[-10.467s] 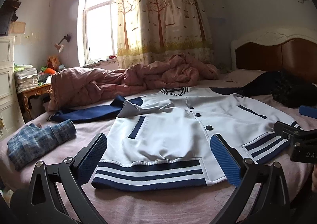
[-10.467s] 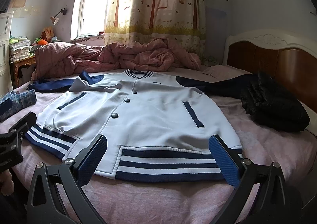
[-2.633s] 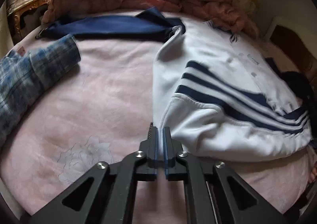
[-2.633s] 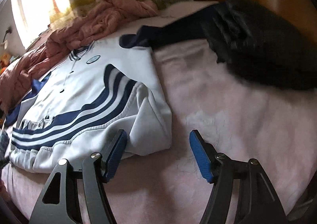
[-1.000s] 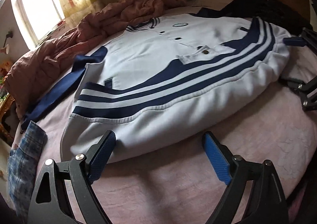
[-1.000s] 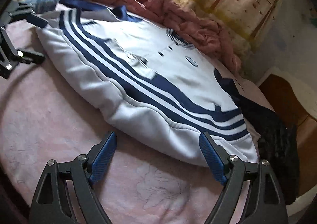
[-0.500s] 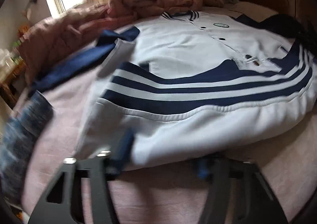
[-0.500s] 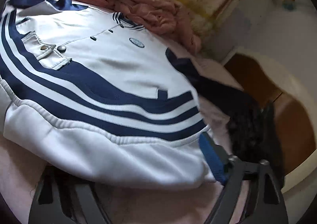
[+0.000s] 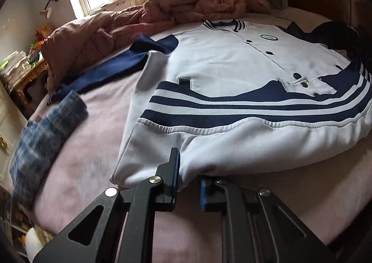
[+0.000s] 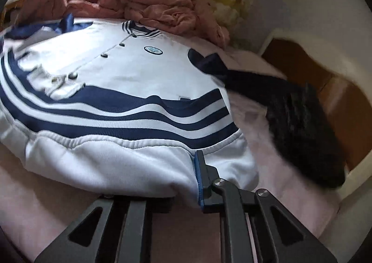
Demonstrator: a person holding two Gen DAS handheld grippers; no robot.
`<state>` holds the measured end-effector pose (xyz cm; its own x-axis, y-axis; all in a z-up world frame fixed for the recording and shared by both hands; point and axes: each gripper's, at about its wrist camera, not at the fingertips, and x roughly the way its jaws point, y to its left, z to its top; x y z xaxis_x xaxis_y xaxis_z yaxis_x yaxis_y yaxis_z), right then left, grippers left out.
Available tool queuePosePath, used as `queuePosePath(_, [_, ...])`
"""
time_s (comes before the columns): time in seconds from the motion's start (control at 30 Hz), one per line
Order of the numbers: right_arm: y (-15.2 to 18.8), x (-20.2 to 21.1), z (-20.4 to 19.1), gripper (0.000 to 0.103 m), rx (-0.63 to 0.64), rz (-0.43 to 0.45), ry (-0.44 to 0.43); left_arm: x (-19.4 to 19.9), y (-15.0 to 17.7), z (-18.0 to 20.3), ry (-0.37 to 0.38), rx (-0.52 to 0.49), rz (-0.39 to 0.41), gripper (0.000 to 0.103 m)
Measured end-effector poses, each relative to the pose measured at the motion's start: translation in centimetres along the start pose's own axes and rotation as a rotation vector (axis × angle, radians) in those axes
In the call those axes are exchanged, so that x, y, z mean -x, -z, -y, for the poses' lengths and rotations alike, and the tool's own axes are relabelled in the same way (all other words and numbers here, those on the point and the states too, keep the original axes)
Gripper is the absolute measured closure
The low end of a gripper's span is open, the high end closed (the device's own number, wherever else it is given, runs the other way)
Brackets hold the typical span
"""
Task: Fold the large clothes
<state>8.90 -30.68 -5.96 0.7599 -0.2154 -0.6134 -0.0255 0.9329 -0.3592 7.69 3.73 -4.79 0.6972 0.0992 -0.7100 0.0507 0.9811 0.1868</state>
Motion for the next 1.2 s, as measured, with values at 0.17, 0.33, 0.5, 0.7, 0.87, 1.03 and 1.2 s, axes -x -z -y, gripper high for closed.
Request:
queuePosePath(0.17, [1.9,1.3,0.3,0.087,-0.023,-0.022,-0.03,0.4,0.8,0.1,0.012,0.01,-0.023,0.088])
queuePosePath(0.33, [1.4,1.2,0.6,0.085,-0.03,-0.025,-0.037,0.1,-0.3,-0.6,0.04,0.032,-0.067,0.082])
queuePosePath(0.5, [0.6,1.9,2.3,0.05,-0.068,-0.026,-0.033,0.2,-1.4,-1.0,0.059,0.05,-0.094,0.077])
queuePosePath(0.7, [-1.6,2.2,4.9,0.039,-0.144,0.004,-0.082,0.6,-4.9,-1.3,0.057,0.015,-0.033,0.071])
queuePosePath(0.87, [-5.8,0.8,5.6,0.039,-0.15,0.039,-0.083,-1.4,-9.3,-2.6,0.113,0.07,-0.02,0.075])
queuePosePath(1.03, [-9.9,-2.9,6.7,0.035,-0.183,0.03,-0.097,-4.2,-13.1,-2.5,0.1,0.07,0.039,0.068])
queuePosePath(1.2, [-12.0,-6.5,7.1,0.034,-0.206,0.024,-0.066,-4.8,-14.4,-4.1,-0.049,0.175,0.213,0.012])
